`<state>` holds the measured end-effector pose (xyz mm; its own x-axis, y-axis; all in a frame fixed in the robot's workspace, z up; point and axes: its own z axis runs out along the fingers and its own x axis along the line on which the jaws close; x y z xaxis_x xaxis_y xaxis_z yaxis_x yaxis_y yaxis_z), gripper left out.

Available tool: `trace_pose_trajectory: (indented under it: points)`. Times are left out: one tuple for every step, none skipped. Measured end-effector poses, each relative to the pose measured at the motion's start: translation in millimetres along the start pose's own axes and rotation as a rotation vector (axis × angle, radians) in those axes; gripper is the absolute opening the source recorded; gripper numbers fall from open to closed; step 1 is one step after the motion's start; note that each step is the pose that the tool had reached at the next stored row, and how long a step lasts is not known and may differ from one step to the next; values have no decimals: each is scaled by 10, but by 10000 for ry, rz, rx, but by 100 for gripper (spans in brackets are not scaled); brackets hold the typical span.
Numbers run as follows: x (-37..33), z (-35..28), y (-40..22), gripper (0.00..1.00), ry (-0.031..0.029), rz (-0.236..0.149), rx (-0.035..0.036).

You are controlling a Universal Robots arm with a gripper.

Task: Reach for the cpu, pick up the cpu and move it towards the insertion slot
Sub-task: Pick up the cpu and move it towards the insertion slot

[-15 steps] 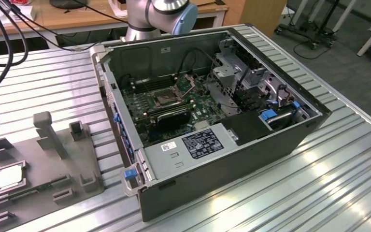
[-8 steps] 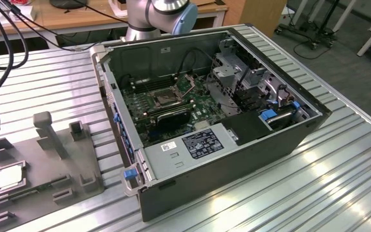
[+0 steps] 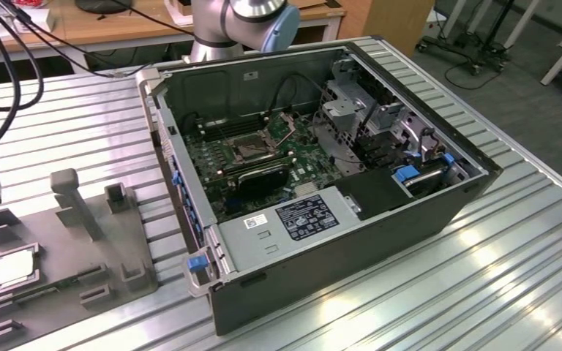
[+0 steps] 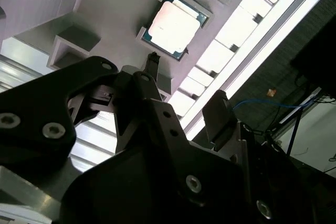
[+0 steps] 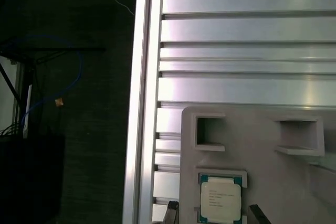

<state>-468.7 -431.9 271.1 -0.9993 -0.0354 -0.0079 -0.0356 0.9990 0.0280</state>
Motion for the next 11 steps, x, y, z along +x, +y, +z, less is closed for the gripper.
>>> trace_pose_trajectory:
  points:
    - [0,4,-15,61,1,-1,1]
    - [1,8,-29,61,1,-1,2]
    - [2,12,-43,61,1,-1,2]
    - [2,17,-56,61,-1,-1,1]
    - [2,24,-66,61,-1,-1,1]
    - [3,32,-76,61,-2,-1,2]
    - [4,43,-102,61,-10,0,-2]
    - [5,57,-129,61,-11,0,-11]
    - [6,74,-147,61,-12,-1,-21]
    - [6,92,-158,61,-12,-1,-25]
    - [7,110,-169,61,-12,0,-29]
